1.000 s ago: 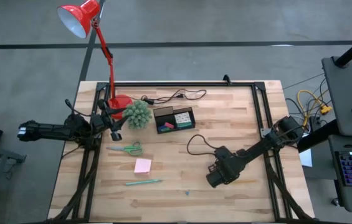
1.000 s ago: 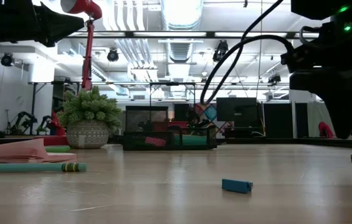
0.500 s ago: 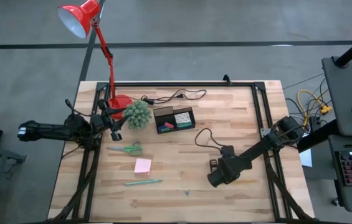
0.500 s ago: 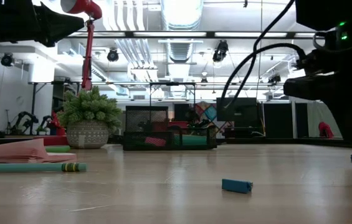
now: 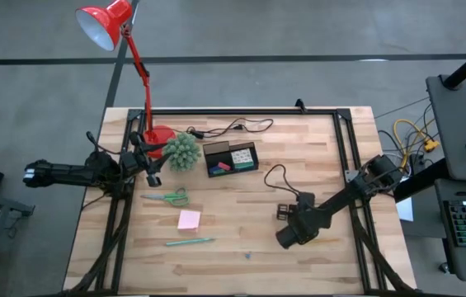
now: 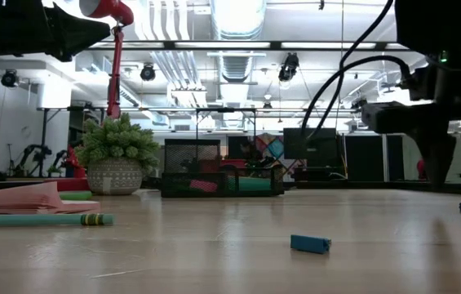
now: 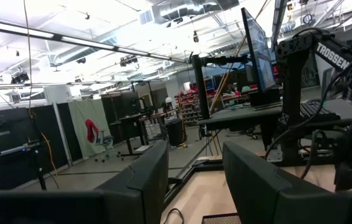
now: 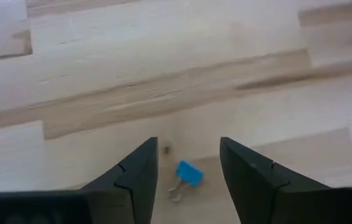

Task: Pick and place office supplies into organizer
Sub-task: Put the top blue binder clip into the desk organizer

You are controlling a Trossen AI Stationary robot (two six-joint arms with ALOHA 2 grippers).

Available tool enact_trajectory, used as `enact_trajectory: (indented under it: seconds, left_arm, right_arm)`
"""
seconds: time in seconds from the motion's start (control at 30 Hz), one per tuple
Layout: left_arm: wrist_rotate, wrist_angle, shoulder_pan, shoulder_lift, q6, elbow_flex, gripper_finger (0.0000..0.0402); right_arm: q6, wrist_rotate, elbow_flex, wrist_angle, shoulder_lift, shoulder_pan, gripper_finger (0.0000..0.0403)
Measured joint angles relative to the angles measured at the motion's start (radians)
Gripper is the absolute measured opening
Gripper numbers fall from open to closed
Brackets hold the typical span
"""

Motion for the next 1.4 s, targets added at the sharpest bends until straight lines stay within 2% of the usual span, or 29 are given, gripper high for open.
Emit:
enact_trajectory:
  seconds: [0.17, 0.57, 1.07, 1.4]
  left_arm:
    - [0.000, 0.000, 0.000, 0.000, 0.003, 0.000, 0.0139]
    - [0.000, 0.015, 0.000, -0.001, 0.004, 0.008, 0.0139]
    - [0.000, 0.016, 0.000, 0.000, 0.002, 0.004, 0.0139]
    - [0.000, 0.016, 0.000, 0.000, 0.003, 0.004, 0.0139]
  right_arm:
    - [0.068, -0.009, 0.000, 0.032, 0.000, 0.005, 0.0151]
    - [0.073, -0.027, -0.017, 0.039, 0.000, 0.012, 0.0130]
    - [0.072, -0.024, 0.019, 0.055, 0.096, 0.017, 0.0135]
    - [0.054, -0.029, 0.019, 0.062, 0.093, 0.016, 0.0090]
